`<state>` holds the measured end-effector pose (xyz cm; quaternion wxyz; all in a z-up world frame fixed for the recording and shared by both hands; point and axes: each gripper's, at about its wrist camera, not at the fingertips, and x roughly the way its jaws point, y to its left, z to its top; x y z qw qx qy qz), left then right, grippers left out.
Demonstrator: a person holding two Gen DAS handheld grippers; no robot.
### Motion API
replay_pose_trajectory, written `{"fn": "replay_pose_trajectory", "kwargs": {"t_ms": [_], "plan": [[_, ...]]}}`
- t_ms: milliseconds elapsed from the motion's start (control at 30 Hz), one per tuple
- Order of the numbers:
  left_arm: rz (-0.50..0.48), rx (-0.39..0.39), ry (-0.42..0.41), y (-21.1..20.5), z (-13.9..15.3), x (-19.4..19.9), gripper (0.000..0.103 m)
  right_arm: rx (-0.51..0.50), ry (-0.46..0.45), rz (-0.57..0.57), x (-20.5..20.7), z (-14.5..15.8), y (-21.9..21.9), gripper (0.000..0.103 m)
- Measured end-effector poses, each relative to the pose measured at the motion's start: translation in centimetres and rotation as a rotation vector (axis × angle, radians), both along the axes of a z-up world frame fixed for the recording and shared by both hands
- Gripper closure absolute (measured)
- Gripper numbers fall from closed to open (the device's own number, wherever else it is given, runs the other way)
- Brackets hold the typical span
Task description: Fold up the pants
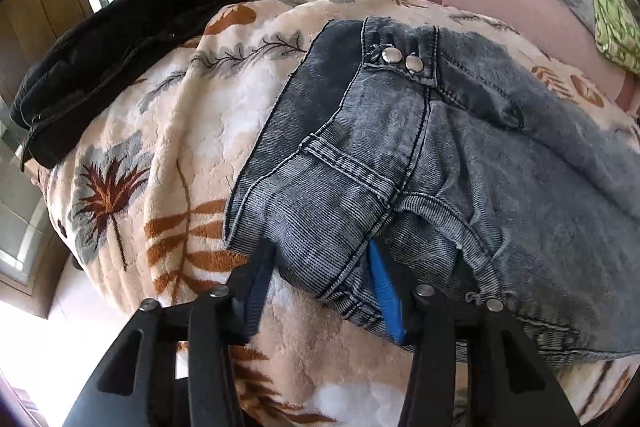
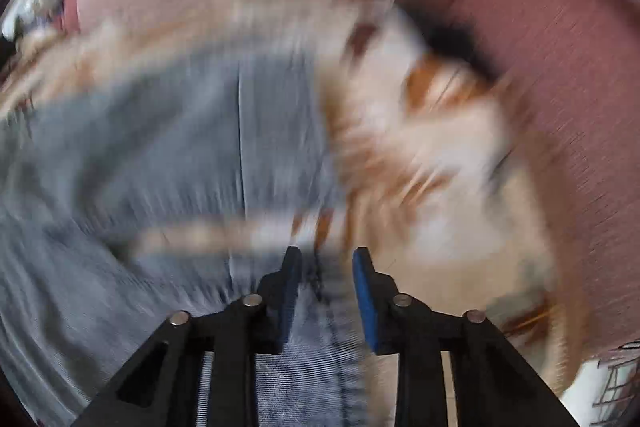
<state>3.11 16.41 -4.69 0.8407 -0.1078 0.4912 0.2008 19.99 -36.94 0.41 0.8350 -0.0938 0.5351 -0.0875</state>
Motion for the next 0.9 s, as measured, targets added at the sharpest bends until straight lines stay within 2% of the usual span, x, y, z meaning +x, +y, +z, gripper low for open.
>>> {"fn": "replay_pose_trajectory", "kwargs": {"t_ms": [33, 67, 100, 167, 233, 300, 333, 433, 467, 567, 667, 767, 800, 900], "plan": [[-0.007, -0.007, 0.002, 0.1, 0.5, -0.2, 0.051, 0.005, -0.024, -0.026, -0.2, 0.7, -0.4, 0.052], [-0.013, -0.002, -0.005, 0.0, 1.2, -0.2, 0.050, 0.041, -0.043, -0.050, -0.4, 1.5, -0.8, 0.033], [-0.025, 0.012, -0.037, -0.1, 2.3, -0.6, 0.048, 0.095, -0.076, -0.059, -0.6, 2.4, -1.3, 0.029], [-0.029, 0.046, -0.087, -0.3, 3.8, -0.6, 0.039, 0.127, -0.110, -0.060, -0.6, 3.7, -1.6, 0.029], [-0.053, 0.091, -0.151, -1.2, 5.6, 0.0, 0.022, 0.177, -0.141, -0.044, 0.0, 5.1, -2.0, 0.029], [-0.094, 0.096, -0.188, -1.8, 6.6, 1.3, 0.019, 0.246, -0.145, -0.056, 1.1, 5.4, -2.7, 0.029], [-0.107, 0.086, -0.186, -1.8, 6.8, 2.1, 0.019, 0.292, -0.134, -0.076, 2.2, 5.2, -3.3, 0.029], [-0.142, -0.038, -0.190, -0.8, 6.6, 5.8, 0.019, 0.403, -0.074, -0.130, 5.2, 3.2, -5.0, 0.029], [-0.143, -0.076, -0.191, -0.2, 6.3, 7.3, 0.019, 0.427, -0.048, -0.152, 5.7, 2.4, -5.4, 0.032], [-0.104, -0.095, -0.186, 1.2, 5.3, 10.6, 0.019, 0.476, 0.001, -0.170, 7.3, 0.8, -6.0, 0.057], [-0.088, -0.090, -0.140, 2.6, 3.2, 14.1, 0.019, 0.423, 0.050, -0.128, 8.1, -0.7, -4.8, 0.066], [-0.063, -0.137, -0.086, 3.8, 1.7, 15.7, 0.020, 0.353, 0.064, -0.097, 8.2, -0.7, -3.8, 0.078], [-0.063, -0.170, -0.075, 4.0, 1.2, 16.2, 0.025, 0.337, 0.072, -0.089, 8.3, -0.7, -3.6, 0.080], [-0.086, -0.196, -0.039, 3.5, 0.4, 17.3, 0.049, 0.279, 0.083, -0.053, 9.2, -0.7, -2.9, 0.085]]}}
